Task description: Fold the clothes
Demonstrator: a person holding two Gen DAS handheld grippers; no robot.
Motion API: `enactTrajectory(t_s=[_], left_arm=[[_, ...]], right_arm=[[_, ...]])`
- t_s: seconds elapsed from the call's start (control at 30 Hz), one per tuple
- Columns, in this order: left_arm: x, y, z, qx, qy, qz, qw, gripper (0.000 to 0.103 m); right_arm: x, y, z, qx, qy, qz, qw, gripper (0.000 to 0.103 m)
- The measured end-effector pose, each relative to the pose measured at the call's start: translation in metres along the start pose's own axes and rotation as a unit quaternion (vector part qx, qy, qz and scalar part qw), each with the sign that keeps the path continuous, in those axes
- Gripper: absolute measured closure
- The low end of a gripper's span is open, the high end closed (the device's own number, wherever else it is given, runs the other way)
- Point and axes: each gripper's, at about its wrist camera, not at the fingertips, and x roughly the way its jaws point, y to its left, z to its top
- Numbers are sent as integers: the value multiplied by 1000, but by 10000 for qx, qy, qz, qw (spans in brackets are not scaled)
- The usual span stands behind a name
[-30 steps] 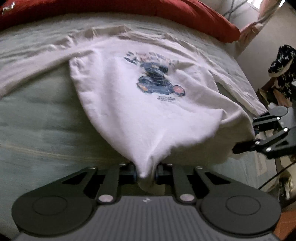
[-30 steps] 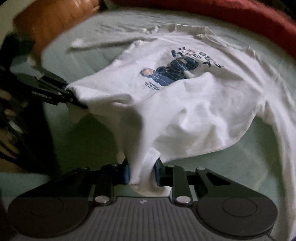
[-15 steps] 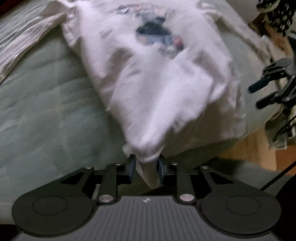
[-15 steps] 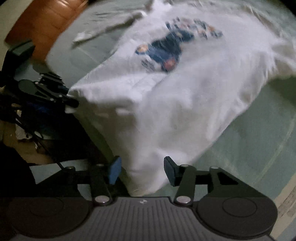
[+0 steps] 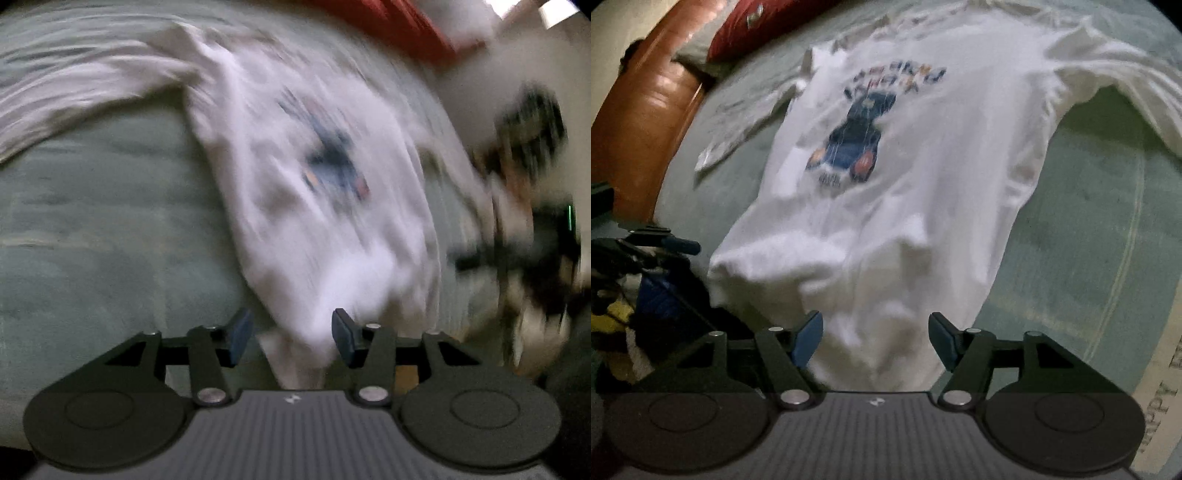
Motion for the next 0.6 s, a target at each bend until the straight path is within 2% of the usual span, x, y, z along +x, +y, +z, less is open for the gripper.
enactTrajectory(t_s=[0.07, 0.23, 0.3, 0.37, 0.43, 0.5, 0.6], left_arm=[[10, 24, 13, -512, -478, 79, 9975, 59], [58, 57, 37, -1201, -1071, -9, 9870, 60], [74, 55, 46, -1171, -1244, -53, 9853, 60], [91, 48, 52, -1061, -1158, 12, 9876, 60], [104, 35, 55, -695, -1096, 193, 9913, 60], [113, 20, 56, -433, -1044, 120, 9935, 60], [115, 5, 58, -129, -978, 460, 9941, 79]], right_arm=[[1, -2, 4, 96, -182, 9, 9998, 35], [5, -7, 5, 244, -355, -55, 9991, 35], [5, -6, 3, 255, -339, -67, 9991, 35], [6, -6, 0, 258, -300, -112, 9992, 35], [5, -6, -3, 248, -282, -167, 9992, 35], [8, -6, -4, 270, -284, -163, 9991, 35], [10, -5, -4, 299, -307, -170, 9989, 35]])
